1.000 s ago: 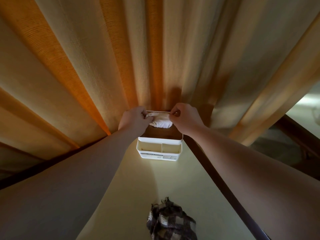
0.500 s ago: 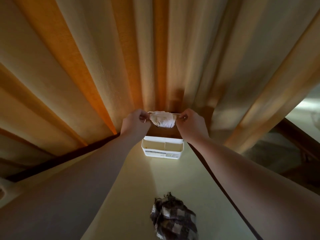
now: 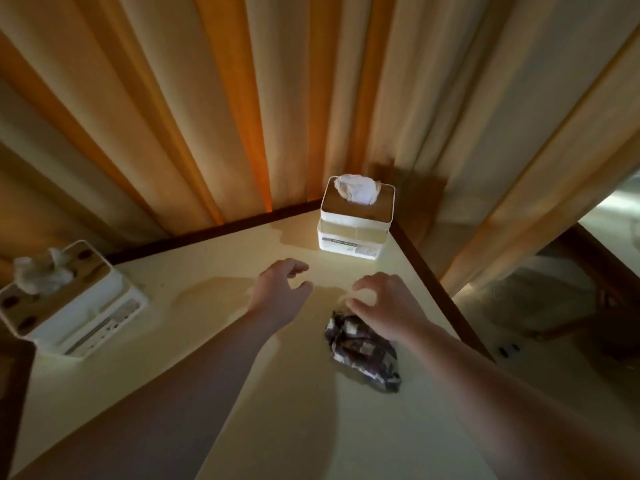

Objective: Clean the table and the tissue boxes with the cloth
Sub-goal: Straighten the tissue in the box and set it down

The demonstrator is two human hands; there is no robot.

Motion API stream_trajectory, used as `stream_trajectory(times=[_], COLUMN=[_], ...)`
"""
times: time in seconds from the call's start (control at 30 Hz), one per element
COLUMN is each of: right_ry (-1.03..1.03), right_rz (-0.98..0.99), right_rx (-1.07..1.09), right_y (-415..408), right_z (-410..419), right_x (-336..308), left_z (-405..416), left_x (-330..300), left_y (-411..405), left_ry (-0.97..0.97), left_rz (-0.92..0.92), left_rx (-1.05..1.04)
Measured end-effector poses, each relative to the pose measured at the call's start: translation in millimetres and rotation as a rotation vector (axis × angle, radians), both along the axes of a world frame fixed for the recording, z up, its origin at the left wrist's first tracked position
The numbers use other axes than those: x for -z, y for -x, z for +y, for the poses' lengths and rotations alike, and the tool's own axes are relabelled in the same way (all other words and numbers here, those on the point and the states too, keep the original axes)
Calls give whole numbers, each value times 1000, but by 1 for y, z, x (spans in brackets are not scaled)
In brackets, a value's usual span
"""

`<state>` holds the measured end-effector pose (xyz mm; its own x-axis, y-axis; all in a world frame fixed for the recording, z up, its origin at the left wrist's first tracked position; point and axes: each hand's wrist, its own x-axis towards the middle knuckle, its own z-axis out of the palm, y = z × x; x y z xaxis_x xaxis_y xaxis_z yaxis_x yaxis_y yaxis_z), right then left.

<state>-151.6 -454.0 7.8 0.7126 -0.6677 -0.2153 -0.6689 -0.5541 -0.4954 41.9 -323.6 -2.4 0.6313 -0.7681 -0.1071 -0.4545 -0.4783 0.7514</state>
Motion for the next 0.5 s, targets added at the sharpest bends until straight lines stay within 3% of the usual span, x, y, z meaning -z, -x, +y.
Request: stream_trajectory(times=[0.2,0.5], right_ry=[1,76], right_rz=[231,94], right_rx=[-202,-448], right_y=[37,8], right_z=[63,132], right_x=[43,58], left_z=[101,216], left_x=[29,43], left_y=[37,54], left_ry=[-118,-228], left_rz=[-30,-20], left_rx=[-72,-255])
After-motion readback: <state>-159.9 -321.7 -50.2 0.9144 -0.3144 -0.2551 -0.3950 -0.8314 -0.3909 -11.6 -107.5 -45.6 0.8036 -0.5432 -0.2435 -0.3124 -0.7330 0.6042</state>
